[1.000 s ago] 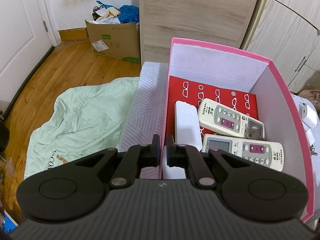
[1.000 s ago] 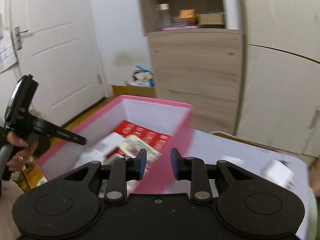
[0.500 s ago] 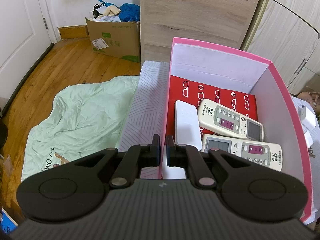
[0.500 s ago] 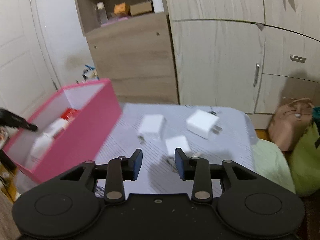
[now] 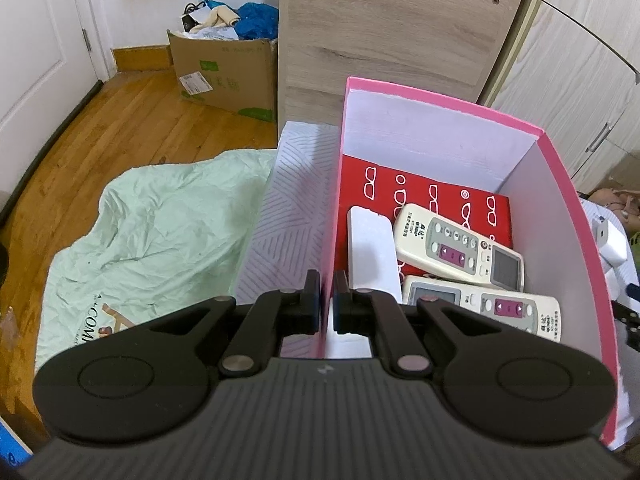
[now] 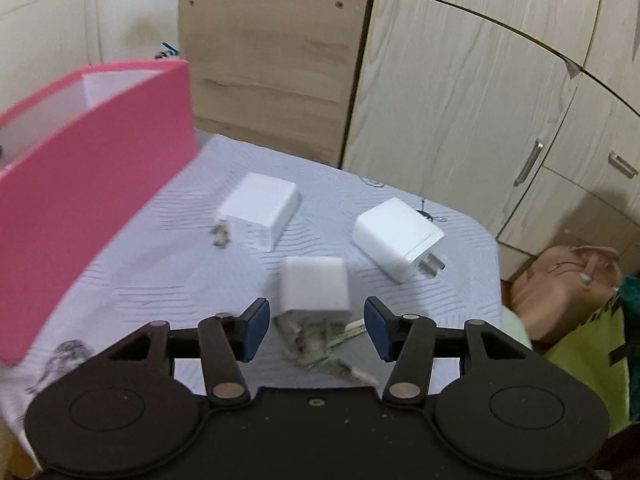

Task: Organize rigid objects
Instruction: 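Return the right tool to the table and grasp a white charger, then carry the white charger into the pink box and release it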

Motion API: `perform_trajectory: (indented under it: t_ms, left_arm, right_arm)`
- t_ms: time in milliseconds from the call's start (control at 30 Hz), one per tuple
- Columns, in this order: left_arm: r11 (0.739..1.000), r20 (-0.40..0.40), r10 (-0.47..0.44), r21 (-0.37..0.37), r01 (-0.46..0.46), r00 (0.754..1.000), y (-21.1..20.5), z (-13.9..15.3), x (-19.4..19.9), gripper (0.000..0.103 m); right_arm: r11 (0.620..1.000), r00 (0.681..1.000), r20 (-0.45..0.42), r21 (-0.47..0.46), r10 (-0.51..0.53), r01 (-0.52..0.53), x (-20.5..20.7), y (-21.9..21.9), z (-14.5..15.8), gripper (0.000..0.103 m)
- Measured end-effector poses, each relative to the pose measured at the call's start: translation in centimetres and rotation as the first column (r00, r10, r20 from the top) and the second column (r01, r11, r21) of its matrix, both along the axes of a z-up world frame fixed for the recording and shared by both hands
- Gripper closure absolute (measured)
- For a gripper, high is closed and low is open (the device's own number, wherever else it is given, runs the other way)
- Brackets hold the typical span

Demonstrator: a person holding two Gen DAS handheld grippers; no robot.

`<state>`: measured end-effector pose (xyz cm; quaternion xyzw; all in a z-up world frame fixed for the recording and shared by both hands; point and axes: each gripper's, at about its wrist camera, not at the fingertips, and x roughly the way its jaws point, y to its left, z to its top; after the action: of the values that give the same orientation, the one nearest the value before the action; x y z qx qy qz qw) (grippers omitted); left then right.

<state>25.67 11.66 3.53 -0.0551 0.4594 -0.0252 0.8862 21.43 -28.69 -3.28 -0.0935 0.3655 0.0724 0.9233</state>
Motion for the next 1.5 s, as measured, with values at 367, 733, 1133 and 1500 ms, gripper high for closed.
perform_trajectory:
  t_ms: [367,733,1133,1500]
  left_arm:
    - [0.999,-0.003,-0.018,0.026,0.019,1.0,-0.5,0.1,0.5,0.098]
    - [1.0,-0.007,-0.016,0.016,0.017,1.0,-0.6,0.2,0.7,0.098]
    - [1.0,-0.01,-0.012,-0.011,0.012,1.0,0.0,-0.1,0.8,0.098]
    - [1.0,-0.013,-0.01,-0.008,0.009,1.0,-0.1,0.4,1.1,0.098]
  right_arm:
    - [0.992,0.998,0.032,0.117,-0.051,0.046,0.9,0.0,-0.9,0.054]
    - [0.963,0.971,0.236,0.256,0.024,-0.086,-5.0,4.4,6.6,0.055]
    - [0.857,0.867,0.136,0.143,0.479,-0.496,-6.5,17.2,12.4,0.055]
    - [0.879,0.867,-0.165,0.171,0.471,-0.445,0.3,21.7,10.0,0.055]
